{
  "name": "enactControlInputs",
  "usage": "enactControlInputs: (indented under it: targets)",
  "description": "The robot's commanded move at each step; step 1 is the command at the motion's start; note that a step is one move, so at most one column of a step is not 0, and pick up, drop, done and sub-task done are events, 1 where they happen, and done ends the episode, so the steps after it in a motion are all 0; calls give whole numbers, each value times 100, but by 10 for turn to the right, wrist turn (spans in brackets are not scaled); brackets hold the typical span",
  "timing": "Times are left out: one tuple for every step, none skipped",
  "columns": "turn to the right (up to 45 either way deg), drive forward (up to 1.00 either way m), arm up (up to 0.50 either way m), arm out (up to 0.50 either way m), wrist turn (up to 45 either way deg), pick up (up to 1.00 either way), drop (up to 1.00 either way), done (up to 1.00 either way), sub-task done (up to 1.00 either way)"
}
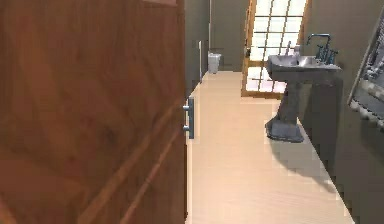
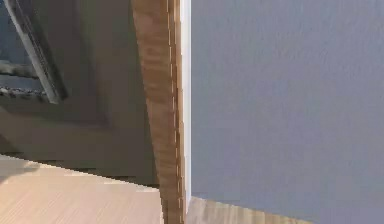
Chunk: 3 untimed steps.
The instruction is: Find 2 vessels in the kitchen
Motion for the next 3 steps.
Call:
enactControlInputs:
  targets:
    - [450, 0, 0, 0, 0, 0, 0, 0, 0]
    - [60, 0, 0, 0, 0, 0, 0, 0, 0]
    - [0, 5, 0, 0, 0, 0, 0, 0, 0]
